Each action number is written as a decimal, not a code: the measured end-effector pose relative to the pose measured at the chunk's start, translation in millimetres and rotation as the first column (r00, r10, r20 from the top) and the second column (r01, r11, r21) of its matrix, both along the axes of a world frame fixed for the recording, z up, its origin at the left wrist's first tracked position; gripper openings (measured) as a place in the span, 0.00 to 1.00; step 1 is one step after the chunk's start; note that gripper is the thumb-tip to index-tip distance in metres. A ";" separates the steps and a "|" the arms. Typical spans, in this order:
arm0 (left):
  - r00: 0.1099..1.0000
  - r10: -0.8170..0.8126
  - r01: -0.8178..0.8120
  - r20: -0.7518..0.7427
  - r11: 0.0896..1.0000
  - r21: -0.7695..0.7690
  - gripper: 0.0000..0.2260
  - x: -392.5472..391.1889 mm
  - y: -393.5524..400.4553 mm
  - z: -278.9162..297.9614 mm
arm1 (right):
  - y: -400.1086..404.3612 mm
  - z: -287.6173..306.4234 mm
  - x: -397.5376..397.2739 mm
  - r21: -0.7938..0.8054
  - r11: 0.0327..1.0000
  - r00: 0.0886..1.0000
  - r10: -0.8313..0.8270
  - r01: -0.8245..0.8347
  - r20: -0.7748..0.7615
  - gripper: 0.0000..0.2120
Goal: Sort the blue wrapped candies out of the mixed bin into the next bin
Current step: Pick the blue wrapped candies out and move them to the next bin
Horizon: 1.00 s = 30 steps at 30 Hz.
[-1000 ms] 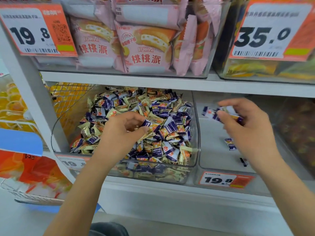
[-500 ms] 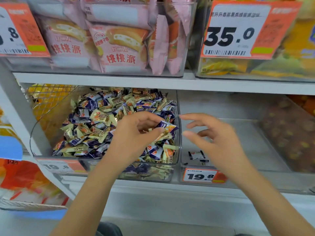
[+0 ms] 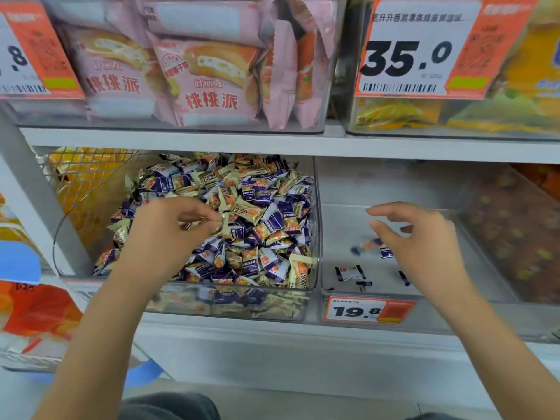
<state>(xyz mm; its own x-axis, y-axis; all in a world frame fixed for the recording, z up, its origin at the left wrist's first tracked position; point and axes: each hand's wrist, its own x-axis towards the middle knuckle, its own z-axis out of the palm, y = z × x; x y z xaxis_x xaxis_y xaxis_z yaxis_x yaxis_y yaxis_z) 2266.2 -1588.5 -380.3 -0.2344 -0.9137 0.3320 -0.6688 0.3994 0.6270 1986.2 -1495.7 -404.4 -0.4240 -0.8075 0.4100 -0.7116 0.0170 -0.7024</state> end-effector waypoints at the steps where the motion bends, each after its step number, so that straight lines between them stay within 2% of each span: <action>1: 0.999 0.017 -0.017 0.042 1.000 -0.021 0.04 3.2 -1.4 -2.9 | 0.6 1.0 6.8 -0.015 1.000 1.000 0.008 -0.009 -0.030 0.08; 3: 0.993 0.027 -0.021 0.113 0.998 -0.053 0.05 9.2 -3.9 -9.6 | 1.6 7.0 26.7 -0.098 0.990 0.992 0.098 -0.106 -0.079 0.10; 5: 0.987 0.018 -0.011 0.157 0.999 -0.048 0.07 16.2 -7.0 -15.4 | 1.9 10.3 49.1 -0.134 0.951 0.958 0.264 -0.278 -0.114 0.11; 7: 0.982 0.005 0.011 0.188 0.997 -0.081 0.09 20.9 -7.8 -17.4 | -1.0 8.0 70.7 -0.043 0.896 0.892 0.433 -0.441 -0.129 0.12; 9: 0.974 -0.040 0.074 0.221 0.986 -0.150 0.09 22.5 -6.7 -17.0 | -8.1 2.6 89.9 0.094 0.844 0.830 0.536 -0.527 -0.154 0.14; 11: 0.965 -0.126 0.162 0.228 0.975 -0.149 0.09 20.8 -3.3 -16.3 | -19.1 -2.0 104.3 0.216 0.831 0.800 0.553 -0.512 -0.230 0.16; 13: 0.945 -0.228 0.249 0.234 0.966 -0.063 0.09 18.6 -1.0 -18.3 | -29.9 -4.3 113.5 0.306 0.838 0.787 0.536 -0.452 -0.307 0.20; 17: 0.887 -0.308 0.294 0.343 0.951 0.095 0.14 13.8 -3.5 -28.0 | -45.2 -5.2 128.2 0.366 0.858 0.764 0.497 -0.361 -0.411 0.21; 20: 0.871 -0.317 0.294 0.375 0.948 0.119 0.16 14.4 -6.6 -28.9 | -53.2 -7.0 132.8 0.435 0.807 0.745 0.562 -0.399 -0.359 0.23; 24: 0.892 -0.303 0.252 0.335 0.950 0.186 0.17 20.1 -6.5 -23.5 | -56.8 -3.7 125.9 0.539 0.636 0.733 0.679 -0.552 -0.051 0.31; 27: 0.887 -0.290 0.229 0.360 0.952 0.202 0.17 24.8 -7.1 -22.5 | -55.1 -2.0 124.7 0.571 0.613 0.722 0.691 -0.547 -0.050 0.31; 30: 0.885 -0.293 0.229 0.361 0.951 0.209 0.20 26.8 -6.6 -23.0 | -53.4 1.0 124.8 0.536 0.616 0.730 0.684 -0.578 0.002 0.26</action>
<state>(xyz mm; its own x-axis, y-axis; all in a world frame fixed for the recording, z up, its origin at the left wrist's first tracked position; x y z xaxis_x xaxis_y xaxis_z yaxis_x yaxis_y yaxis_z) 2293.0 -1595.1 -403.4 -0.5514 -0.8338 0.0260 -0.7543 0.5116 0.4115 2111.0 -1549.1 -403.3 0.3069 -0.9477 -0.0874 -0.7858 -0.2005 -0.5850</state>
